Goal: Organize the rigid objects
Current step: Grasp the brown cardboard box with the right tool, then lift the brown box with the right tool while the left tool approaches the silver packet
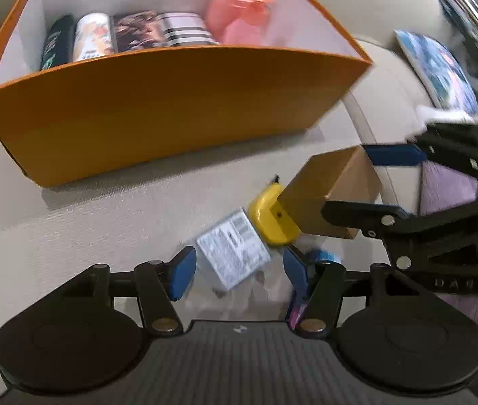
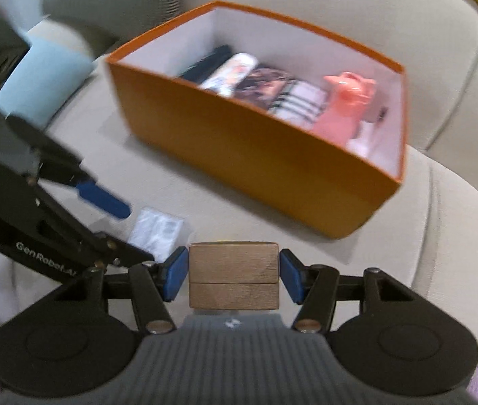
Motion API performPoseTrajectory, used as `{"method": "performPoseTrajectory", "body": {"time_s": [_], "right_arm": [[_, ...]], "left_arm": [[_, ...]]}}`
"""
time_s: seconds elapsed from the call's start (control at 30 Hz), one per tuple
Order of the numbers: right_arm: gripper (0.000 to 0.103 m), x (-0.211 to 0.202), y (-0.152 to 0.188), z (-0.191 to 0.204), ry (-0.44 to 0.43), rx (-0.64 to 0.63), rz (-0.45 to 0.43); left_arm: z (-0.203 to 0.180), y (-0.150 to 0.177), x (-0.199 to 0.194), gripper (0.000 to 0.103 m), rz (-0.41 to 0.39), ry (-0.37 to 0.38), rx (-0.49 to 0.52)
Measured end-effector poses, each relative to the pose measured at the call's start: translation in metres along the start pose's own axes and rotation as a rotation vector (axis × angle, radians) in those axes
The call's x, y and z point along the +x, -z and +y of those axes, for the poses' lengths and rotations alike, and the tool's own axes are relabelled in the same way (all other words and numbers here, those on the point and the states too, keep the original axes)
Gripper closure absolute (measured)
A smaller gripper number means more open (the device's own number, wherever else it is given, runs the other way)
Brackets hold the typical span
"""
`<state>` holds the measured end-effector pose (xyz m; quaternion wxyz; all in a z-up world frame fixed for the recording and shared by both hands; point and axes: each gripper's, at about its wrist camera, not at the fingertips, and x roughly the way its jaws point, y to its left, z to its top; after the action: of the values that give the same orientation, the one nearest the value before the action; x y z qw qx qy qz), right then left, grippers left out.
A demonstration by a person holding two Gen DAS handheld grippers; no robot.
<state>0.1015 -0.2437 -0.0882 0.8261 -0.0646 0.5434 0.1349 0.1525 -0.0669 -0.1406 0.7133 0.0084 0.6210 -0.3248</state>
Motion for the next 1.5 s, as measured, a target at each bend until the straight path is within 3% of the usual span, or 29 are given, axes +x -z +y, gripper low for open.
{"method": "performPoseTrajectory", "body": {"time_s": [0.2, 0.47, 0.7, 0.83, 0.9, 0.93, 1.0, 1.03, 1.27, 1.5], "right_arm": [[0.043, 0.008, 0.006, -0.018, 0.001, 0.131, -0.081], [0.043, 0.015, 0.009, -0.035, 0.005, 0.217, -0.124], [0.043, 0.023, 0.042, -0.027, -0.010, 0.227, 0.029], [0.041, 0.028, 0.049, -0.028, -0.012, 0.253, 0.044], [0.042, 0.028, 0.045, -0.031, -0.024, 0.249, 0.047], [0.041, 0.029, 0.042, -0.032, -0.029, 0.246, 0.044], [0.026, 0.029, 0.036, -0.036, -0.024, 0.250, 0.036], [0.024, 0.030, 0.033, -0.038, -0.025, 0.259, 0.034], [0.023, 0.046, 0.022, -0.073, -0.155, 0.523, 0.069], [0.027, 0.064, 0.017, -0.085, -0.219, 0.676, 0.097]], "left_arm": [[0.006, -0.016, 0.015, 0.030, 0.032, -0.036, -0.107], [0.003, -0.018, 0.035, 0.031, 0.086, -0.080, -0.081], [-0.006, -0.013, 0.030, 0.037, 0.079, -0.104, 0.042], [-0.010, -0.010, 0.025, 0.038, 0.061, -0.161, 0.112], [-0.007, -0.010, 0.025, 0.038, 0.070, -0.157, 0.096], [-0.005, -0.010, 0.025, 0.038, 0.070, -0.151, 0.084], [-0.003, -0.012, 0.025, 0.038, 0.068, -0.141, 0.067], [-0.001, -0.012, 0.025, 0.038, 0.067, -0.137, 0.057], [0.002, -0.010, 0.024, 0.037, 0.070, -0.130, 0.036], [0.000, -0.011, 0.028, 0.037, 0.081, -0.136, 0.060]]}}
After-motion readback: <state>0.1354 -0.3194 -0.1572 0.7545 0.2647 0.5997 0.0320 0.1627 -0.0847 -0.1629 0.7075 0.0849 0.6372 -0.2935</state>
